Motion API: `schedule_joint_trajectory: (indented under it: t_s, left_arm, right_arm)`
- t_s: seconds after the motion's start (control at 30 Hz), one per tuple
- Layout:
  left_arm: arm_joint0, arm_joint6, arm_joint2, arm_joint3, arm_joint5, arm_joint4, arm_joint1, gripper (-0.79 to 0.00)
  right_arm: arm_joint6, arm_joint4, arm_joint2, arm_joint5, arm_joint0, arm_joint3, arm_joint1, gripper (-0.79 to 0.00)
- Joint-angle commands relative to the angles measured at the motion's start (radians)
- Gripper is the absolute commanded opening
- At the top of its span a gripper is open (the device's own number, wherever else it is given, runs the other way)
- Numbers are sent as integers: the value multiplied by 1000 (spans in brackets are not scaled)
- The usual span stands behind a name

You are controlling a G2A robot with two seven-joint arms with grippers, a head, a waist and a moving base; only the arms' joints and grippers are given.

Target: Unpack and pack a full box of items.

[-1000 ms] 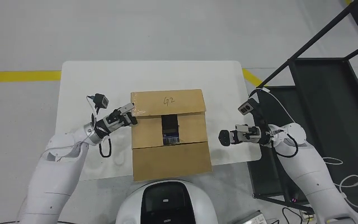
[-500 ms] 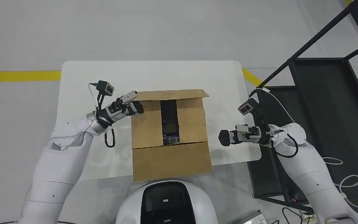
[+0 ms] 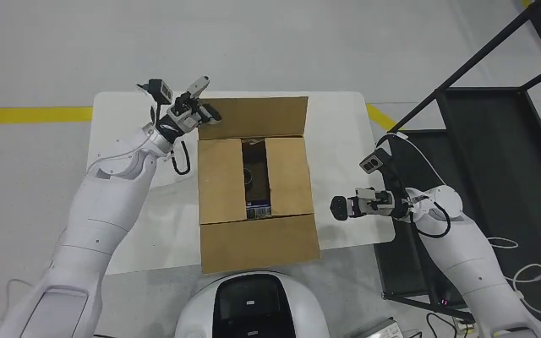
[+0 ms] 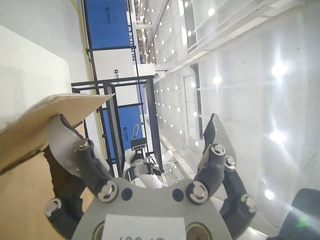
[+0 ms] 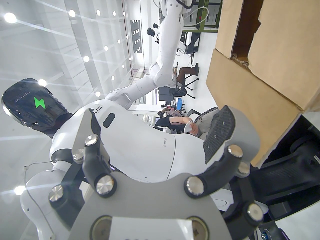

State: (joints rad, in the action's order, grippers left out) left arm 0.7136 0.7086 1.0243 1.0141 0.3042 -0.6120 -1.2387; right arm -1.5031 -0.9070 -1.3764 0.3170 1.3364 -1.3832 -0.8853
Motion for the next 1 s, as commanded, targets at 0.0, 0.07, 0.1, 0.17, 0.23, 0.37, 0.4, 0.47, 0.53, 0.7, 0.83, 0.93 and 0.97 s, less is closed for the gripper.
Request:
schedule_joint_trajectory:
  t_s: [0.0,0.07,0.1,0.17,0.23,0.37,0.4,0.47,0.53,0.7,0.83,0.93,0.97]
  left_arm:
    - [-47,-34,-28,-66,4,24,-15,0]
    - [-83,-74,-53,-123,4,60,-29,0]
    - [-99,-99,-67,-151,3,86,-36,0]
    - [-126,-158,-96,-203,-1,151,-48,0]
    - [-154,-224,-135,-244,2,263,-59,0]
    - [-181,-310,-193,-302,18,429,-77,0]
    - [-186,-321,-204,-313,20,466,-80,0]
    - [-192,-316,-224,-331,20,524,-85,0]
    - [-202,-293,-243,-356,0,584,-87,0]
    - [-217,-296,-268,-401,15,716,-87,0]
    - [-223,-299,-224,-418,60,694,-75,0]
    - [-218,-289,-174,-408,112,659,-58,0]
    - [-213,-287,-153,-400,133,643,-49,0]
  right_arm:
    - [0,0,0,0,0,0,0,0]
    - [0,0,0,0,0,0,0,0]
    - [0,0,0,0,0,0,0,0]
    - [0,0,0,0,0,0,0,0]
    - [0,0,0,0,0,0,0,0]
    - [0,0,0,0,0,0,0,0]
    - [0,0,0,0,0,0,0,0]
    - [0,0,0,0,0,0,0,0]
    - [0,0,0,0,0,0,0,0]
    - [0,0,0,0,0,0,0,0]
    - [0,0,0,0,0,0,0,0]
    - [0,0,0,0,0,0,0,0]
    - [0,0,0,0,0,0,0,0]
